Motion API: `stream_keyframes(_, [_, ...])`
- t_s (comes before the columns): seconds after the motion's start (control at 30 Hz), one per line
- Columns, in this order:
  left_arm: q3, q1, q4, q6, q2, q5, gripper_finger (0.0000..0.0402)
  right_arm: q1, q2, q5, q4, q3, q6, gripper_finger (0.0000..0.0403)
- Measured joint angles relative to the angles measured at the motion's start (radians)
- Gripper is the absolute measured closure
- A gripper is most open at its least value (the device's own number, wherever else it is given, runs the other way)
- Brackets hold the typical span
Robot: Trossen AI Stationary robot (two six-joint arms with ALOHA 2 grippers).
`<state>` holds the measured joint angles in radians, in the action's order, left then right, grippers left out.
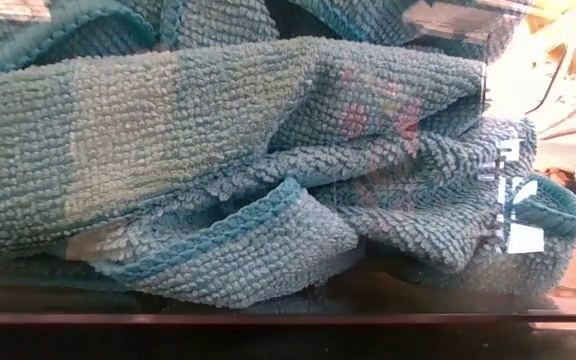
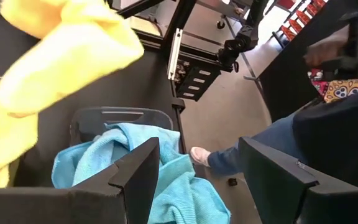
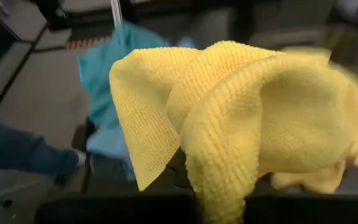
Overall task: Sort microfiber towel by color & place in baskets
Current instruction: Put the yellow microfiber cloth into the top transparent bin
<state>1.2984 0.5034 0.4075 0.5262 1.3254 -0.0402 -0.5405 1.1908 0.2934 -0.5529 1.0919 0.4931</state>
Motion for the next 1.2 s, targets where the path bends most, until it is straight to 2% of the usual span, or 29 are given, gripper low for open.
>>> stream_keyframes(0.23, [0.0,0.001,-0.001,-0.037,0.0,-0.061,0.0175,0.095,0.0,-0.017,0.002,0.112,-0.134,0.0403])
stream_keyframes(0.4, [0.0,0.001,-0.001,-0.051,0.0,-0.085,0.0175,0.174,0.024,-0.087,0.016,0.153,-0.199,0.0403])
stream_keyframes(0.6, [0.0,0.001,-0.008,-0.071,0.0,-0.126,0.0175,0.244,0.087,-0.196,0.102,0.16,-0.264,0.0402])
stream_keyframes(0.9, [0.0,0.001,-0.011,-0.071,0.001,-0.13,0.0175,0.328,0.19,-0.32,0.141,0.16,-0.327,0.0402])
stream_keyframes(1.2, [0.0,0.001,-0.012,-0.071,0.001,-0.134,0.0175,0.408,0.297,-0.403,0.202,0.16,-0.373,0.0402])
